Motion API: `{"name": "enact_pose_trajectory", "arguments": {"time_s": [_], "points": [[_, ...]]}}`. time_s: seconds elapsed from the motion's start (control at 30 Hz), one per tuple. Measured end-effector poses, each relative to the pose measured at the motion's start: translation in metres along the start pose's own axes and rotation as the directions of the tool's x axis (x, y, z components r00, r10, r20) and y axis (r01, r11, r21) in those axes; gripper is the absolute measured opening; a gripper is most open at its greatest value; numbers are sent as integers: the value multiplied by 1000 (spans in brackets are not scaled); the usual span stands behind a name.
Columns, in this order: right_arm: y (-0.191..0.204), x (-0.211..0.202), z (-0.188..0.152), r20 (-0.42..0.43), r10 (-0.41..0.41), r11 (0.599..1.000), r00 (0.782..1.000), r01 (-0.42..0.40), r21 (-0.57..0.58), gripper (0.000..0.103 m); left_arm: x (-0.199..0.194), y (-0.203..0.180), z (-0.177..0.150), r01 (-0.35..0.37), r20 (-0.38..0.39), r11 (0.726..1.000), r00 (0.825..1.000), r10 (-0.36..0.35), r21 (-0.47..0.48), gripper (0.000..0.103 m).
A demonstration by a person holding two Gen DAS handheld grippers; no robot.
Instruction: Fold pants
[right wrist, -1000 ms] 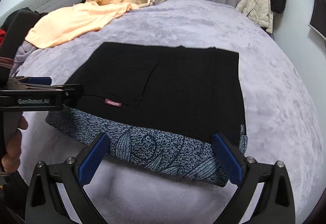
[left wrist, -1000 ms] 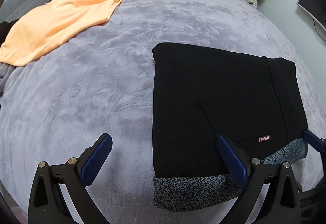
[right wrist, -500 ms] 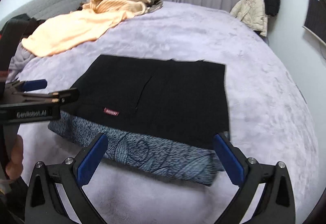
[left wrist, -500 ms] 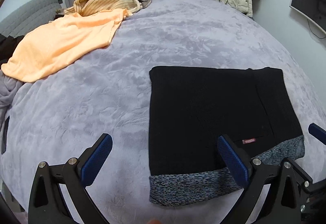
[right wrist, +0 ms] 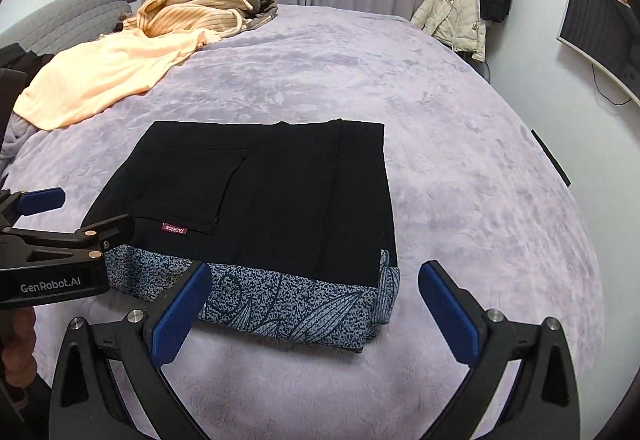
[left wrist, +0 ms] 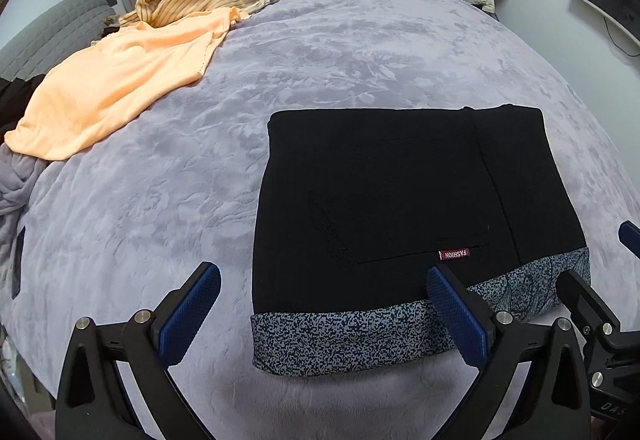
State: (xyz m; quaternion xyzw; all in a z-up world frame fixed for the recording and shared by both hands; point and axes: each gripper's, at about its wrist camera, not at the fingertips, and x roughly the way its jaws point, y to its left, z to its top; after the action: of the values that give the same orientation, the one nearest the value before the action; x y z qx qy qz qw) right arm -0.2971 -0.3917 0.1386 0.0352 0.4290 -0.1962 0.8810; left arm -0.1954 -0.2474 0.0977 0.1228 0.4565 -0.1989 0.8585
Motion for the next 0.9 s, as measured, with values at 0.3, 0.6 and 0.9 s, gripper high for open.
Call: {"name": "enact_pose_trajectory", "arguments": {"time_s": [0.3,0.6,0.9], "points": [[2,3,-1,-17,-2,1000,1000,2,0,103,-3,0,-2,-10,13,1000,1000,10,4,103],[8,5,-2,-24,-1,1000,1000,0,-13,103,1,5,-4,-3,2,1000,1000,3,-12,103],[9,5,-2,-23,0,1000,1000,-1,-16,103,3,6,-5,-6,-6,1000,1000,6,-21,103]]}}
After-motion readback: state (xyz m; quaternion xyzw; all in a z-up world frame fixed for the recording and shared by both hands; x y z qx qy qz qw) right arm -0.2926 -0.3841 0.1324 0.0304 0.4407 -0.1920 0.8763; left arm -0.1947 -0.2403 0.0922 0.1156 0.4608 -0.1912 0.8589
